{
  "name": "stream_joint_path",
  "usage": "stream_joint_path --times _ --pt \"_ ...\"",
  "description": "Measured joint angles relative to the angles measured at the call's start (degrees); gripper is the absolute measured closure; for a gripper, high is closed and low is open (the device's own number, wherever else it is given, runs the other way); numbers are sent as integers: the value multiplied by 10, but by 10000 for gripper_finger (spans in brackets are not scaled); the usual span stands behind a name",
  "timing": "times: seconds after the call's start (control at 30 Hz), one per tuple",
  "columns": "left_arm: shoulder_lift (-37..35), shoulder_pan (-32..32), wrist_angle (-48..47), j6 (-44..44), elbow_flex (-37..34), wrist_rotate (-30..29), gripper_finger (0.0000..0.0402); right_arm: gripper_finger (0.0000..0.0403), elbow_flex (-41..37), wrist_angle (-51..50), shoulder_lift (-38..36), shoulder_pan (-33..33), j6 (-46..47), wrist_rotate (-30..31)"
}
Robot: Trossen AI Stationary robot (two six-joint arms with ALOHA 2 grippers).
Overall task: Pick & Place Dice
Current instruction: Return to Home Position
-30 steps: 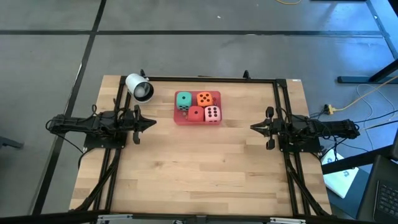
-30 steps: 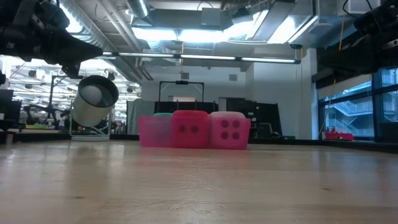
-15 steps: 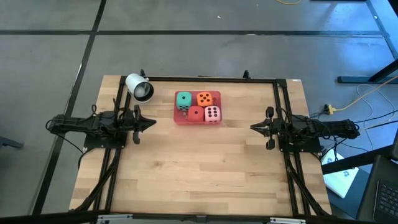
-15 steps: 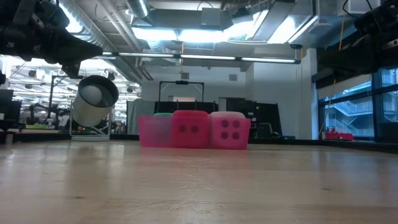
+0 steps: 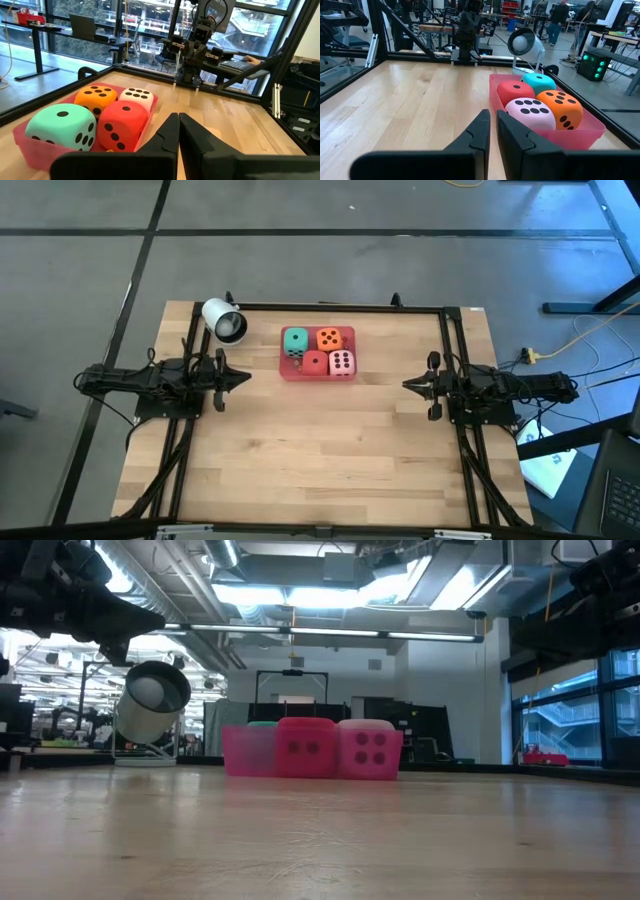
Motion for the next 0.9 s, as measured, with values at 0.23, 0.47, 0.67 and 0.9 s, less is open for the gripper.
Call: stream_joint_path --times 0.23,0.47,0.67,0.9 --pt "0 0 0 1 0 0 398 369 0 0 0 0 0 0" --pt "0 0 0 1 0 0 393 369 0 0 0 0 0 0" --pt "0 0 0 -1 0 0 397 369 0 0 0 0 0 0" --pt "0 0 0 -1 0 0 396 369 0 0 0 0 0 0"
